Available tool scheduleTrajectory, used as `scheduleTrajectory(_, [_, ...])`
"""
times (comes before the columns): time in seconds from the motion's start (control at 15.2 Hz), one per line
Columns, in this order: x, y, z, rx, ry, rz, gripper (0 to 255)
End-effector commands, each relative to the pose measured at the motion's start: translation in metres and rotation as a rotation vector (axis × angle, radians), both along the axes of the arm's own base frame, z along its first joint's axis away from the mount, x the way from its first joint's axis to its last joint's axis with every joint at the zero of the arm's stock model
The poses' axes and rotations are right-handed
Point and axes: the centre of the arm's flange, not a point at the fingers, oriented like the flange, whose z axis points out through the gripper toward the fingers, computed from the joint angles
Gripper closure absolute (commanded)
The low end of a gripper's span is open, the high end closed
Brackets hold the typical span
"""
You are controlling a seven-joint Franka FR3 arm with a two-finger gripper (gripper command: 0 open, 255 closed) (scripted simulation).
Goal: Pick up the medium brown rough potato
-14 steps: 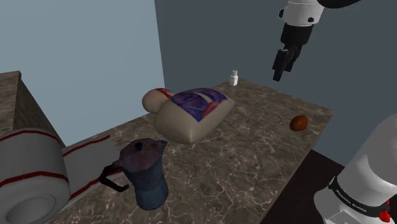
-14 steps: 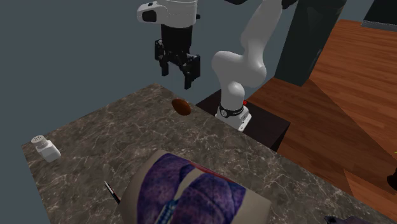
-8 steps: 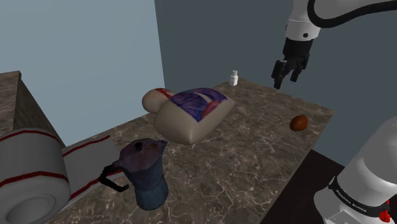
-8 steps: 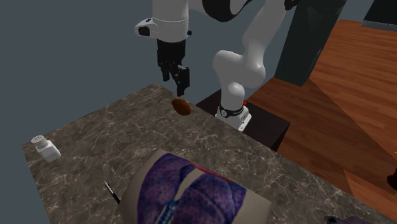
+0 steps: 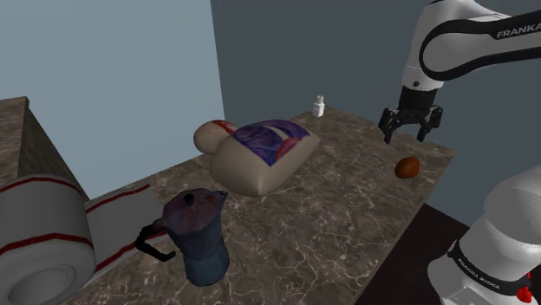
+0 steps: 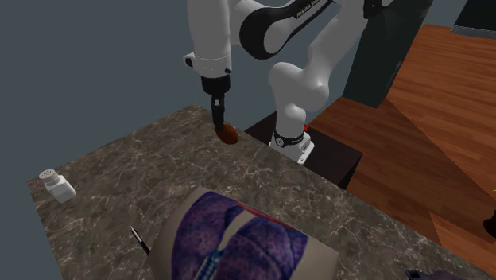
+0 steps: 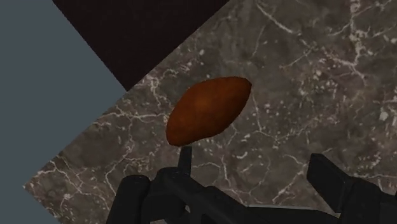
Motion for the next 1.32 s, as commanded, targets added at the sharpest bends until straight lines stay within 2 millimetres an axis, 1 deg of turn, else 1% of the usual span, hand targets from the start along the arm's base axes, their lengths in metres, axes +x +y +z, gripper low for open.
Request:
scheduleTrajectory(0.0, [-0.014,-0.01,-0.02,0.004,0.006,-0.143,0])
scheduleTrajectory(0.13, [-0.028,-0.018,-0.04,0.009,0.012,-0.28,0])
scheduleTrajectory(0.2, [-0.032,-0.02,-0.045,0.01,0.013,-0.314,0])
scheduleTrajectory(0.66, [-0.032,-0.02,-0.082,0.01,0.013,-0.314,0])
scheduleTrajectory(0.79, [-0.032,-0.02,-0.085,0.01,0.013,-0.314,0])
scheduleTrajectory(0.86, [-0.032,-0.02,-0.086,0.01,0.014,-0.314,255])
scheduleTrajectory(1.25, [-0.033,-0.02,-0.086,0.01,0.013,-0.314,255])
